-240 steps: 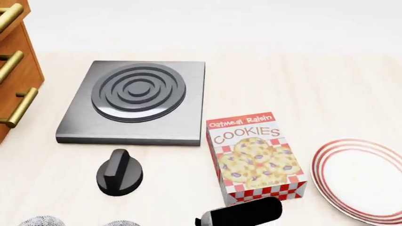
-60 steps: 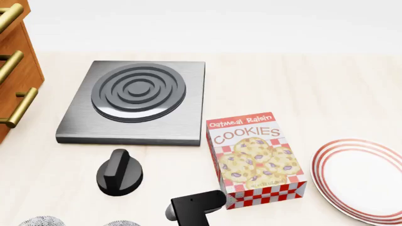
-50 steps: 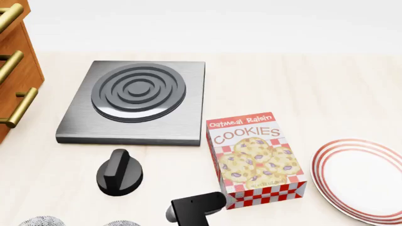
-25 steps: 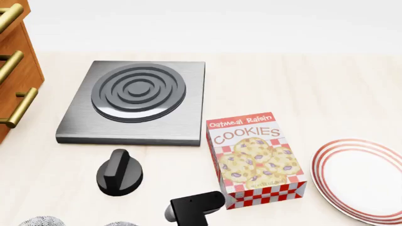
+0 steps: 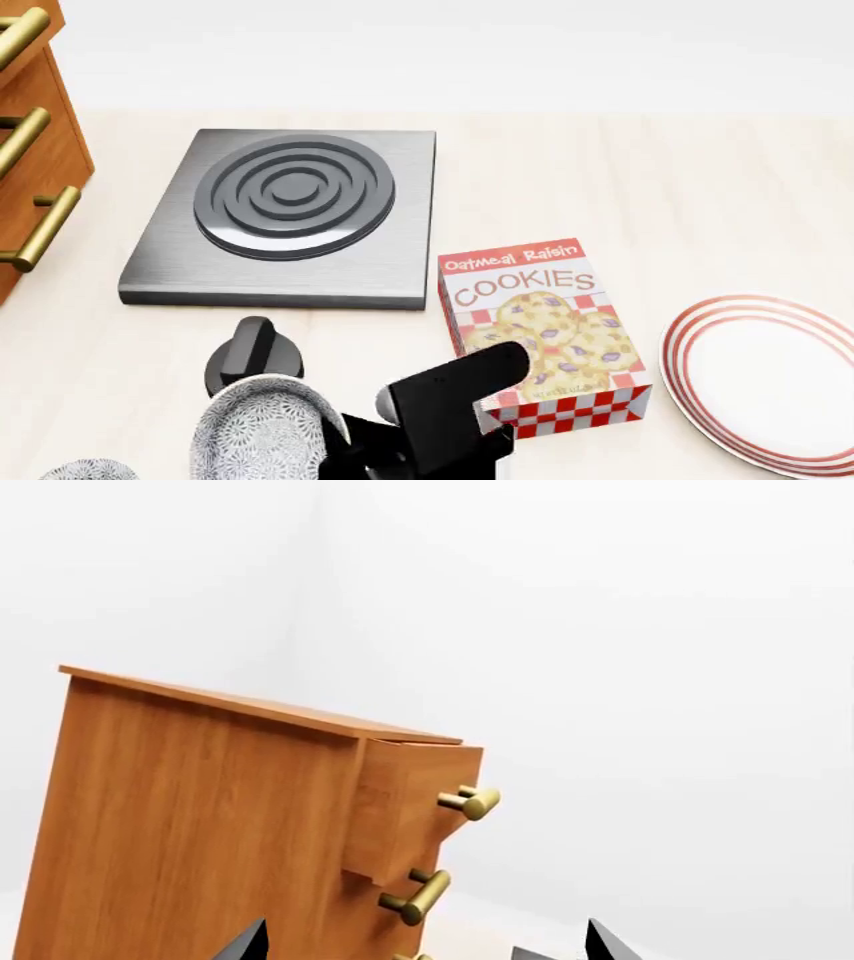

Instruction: Pick the akita bowl from table center and place it on the plate.

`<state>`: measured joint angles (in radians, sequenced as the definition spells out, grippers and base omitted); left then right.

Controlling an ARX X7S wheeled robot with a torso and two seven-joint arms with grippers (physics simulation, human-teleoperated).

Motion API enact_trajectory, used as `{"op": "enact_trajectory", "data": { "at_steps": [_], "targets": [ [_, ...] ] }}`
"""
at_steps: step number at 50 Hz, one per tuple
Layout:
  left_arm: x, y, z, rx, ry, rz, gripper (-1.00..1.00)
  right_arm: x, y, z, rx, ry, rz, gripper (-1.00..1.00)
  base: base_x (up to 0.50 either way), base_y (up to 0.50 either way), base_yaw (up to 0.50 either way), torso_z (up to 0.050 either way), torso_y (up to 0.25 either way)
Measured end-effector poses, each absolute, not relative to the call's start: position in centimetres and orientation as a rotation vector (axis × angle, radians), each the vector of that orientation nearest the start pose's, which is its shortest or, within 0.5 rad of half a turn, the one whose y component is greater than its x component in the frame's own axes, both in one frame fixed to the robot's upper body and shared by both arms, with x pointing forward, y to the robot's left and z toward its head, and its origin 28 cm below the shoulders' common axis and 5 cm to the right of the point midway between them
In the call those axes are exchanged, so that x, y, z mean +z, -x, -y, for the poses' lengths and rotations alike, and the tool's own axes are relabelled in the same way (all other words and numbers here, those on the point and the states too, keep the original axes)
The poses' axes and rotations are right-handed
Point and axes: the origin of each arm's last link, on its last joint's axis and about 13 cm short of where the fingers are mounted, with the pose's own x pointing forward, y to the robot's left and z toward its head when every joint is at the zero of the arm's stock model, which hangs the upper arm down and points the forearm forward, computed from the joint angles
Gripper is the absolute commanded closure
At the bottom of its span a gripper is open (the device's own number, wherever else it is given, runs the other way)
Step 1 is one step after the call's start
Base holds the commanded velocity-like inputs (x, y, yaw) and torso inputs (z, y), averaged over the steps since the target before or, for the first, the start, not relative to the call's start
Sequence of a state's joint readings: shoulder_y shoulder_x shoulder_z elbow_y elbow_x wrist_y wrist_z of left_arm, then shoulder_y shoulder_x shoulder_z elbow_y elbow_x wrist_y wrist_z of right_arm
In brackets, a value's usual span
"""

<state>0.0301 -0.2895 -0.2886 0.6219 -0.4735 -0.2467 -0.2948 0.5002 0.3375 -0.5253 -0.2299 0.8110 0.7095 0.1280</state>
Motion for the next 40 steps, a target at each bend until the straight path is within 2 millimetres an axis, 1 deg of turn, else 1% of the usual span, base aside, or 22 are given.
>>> {"op": "enact_trajectory", "data": {
  "at_steps": [5,14,25,33,40],
  "targets": [
    [14.1,-18.6,-28.5,0.308,0.145,0.386,-1.0,12.4,-25.0,6.0,0.612,-0.033,-0.144,1.0,0.0,0.0,0.0,0.0,0.0],
    [14.2,-18.5,-28.5,0.303,0.142,0.389,-1.0,15.6,-24.3,8.2,0.507,0.075,0.116,1.0,0.0,0.0,0.0,0.0,0.0],
    [14.3,-18.4,-28.5,0.301,0.141,0.395,-1.0,19.0,-23.4,10.5,0.346,0.216,0.364,1.0,0.0,0.0,0.0,0.0,0.001],
    [14.4,-18.4,-28.5,0.301,0.14,0.398,-1.0,21.1,-23.4,12.3,0.195,0.24,0.475,1.0,0.0,0.0,0.0,0.0,0.0],
    [14.5,-18.5,-28.5,0.302,0.14,0.399,-1.0,22.1,-24.1,14.1,0.05,0.201,0.486,1.0,0.0,0.0,0.0,0.0,0.0]
  ]
}}
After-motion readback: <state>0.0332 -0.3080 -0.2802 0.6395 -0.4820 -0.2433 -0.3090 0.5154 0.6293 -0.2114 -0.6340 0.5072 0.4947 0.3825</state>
